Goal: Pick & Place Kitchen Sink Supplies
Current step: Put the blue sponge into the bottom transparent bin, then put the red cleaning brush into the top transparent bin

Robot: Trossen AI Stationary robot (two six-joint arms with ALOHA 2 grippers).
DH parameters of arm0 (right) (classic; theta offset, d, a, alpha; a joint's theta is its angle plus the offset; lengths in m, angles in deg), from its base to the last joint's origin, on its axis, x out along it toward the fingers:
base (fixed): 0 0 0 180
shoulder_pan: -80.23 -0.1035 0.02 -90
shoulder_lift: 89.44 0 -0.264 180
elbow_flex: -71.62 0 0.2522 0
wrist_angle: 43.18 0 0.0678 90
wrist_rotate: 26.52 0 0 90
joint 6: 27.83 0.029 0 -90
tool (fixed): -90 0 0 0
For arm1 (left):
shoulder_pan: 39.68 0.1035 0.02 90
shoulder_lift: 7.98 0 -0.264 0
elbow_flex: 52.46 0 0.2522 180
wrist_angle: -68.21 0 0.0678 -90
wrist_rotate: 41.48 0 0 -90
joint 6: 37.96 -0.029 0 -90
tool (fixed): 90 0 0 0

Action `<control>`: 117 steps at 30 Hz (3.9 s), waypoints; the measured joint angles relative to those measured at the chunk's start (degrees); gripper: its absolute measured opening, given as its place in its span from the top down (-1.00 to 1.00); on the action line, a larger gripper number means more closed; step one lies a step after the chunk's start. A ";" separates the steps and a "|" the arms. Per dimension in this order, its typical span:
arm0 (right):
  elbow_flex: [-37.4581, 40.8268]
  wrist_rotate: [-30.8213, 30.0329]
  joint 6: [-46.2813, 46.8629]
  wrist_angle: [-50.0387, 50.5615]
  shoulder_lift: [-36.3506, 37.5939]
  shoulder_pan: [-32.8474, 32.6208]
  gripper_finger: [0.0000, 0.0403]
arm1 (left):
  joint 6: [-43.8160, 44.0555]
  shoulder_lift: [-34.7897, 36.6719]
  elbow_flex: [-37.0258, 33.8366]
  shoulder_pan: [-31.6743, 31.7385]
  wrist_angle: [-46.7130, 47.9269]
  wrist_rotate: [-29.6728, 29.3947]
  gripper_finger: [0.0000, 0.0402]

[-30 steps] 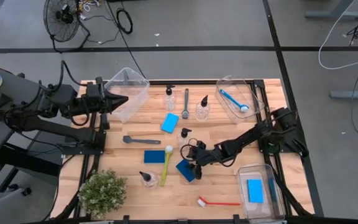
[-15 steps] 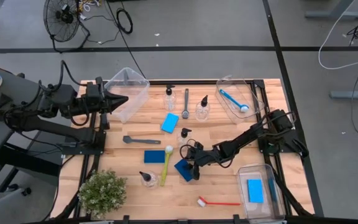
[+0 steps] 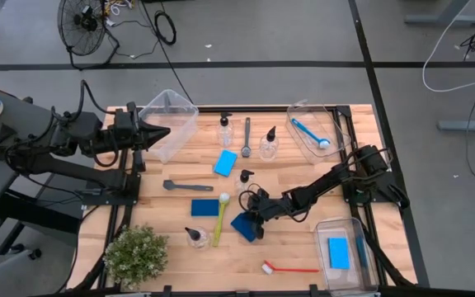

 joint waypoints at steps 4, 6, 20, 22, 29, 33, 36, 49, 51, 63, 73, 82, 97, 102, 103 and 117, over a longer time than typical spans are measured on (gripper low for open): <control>0.10 0.46 -0.48 -1.27 1.77 -0.04 0.97 | -0.02 0.02 0.00 0.00 -0.04 0.00 0.92; 0.10 0.49 -0.54 -1.18 3.38 -0.04 0.98 | -0.01 0.00 0.00 0.01 -0.23 0.00 0.92; 0.10 2.02 -7.39 13.74 26.84 0.02 1.00 | -0.11 0.02 0.00 0.00 -1.44 -0.45 0.92; 0.08 3.63 -7.36 16.33 31.64 0.01 1.00 | -0.15 0.02 0.00 0.00 -1.42 -1.72 0.92; 0.05 14.57 -10.42 30.56 48.37 -2.58 1.00 | -0.51 0.01 0.00 0.02 -1.37 -3.04 0.92; 0.03 19.10 -5.28 44.50 55.95 -6.05 1.00 | -0.72 0.00 0.00 0.00 -1.23 -3.10 0.92; 0.03 21.32 0.00 52.47 59.91 -9.08 1.00 | -1.89 0.00 0.00 0.02 -1.16 -4.14 0.92; 0.03 27.68 1.72 70.20 61.53 -18.97 1.00 | -3.50 0.02 0.00 0.02 -1.13 -7.48 0.92; 0.03 27.57 1.16 71.93 60.75 -20.09 1.00 | -3.54 0.01 0.00 0.00 -1.11 -7.48 0.92; 0.03 25.16 -0.52 76.67 53.68 -23.91 0.97 | -3.39 0.00 0.00 0.02 -1.11 -7.50 0.92; 0.03 26.16 0.18 76.94 49.26 -23.91 0.78 | -2.97 0.02 0.00 0.02 -1.11 -7.50 0.92; 0.03 25.74 6.12 76.98 48.88 -23.89 0.33 | -2.94 0.01 0.00 0.01 -1.14 -7.48 0.92; 0.03 33.85 16.92 68.20 50.68 -22.22 0.20 | -2.97 0.02 0.00 0.02 -1.20 -7.50 0.92; 0.03 34.13 17.77 63.80 53.48 -18.76 0.26 | -2.98 0.02 0.00 0.02 -1.21 -7.48 0.92; 0.03 34.13 17.77 63.60 54.08 -17.99 0.27 | -2.97 0.01 0.00 0.02 -1.22 -7.48 0.92; 0.03 21.04 4.71 57.71 57.96 -6.95 0.38 | -2.99 0.00 0.00 0.02 -1.22 -7.50 0.92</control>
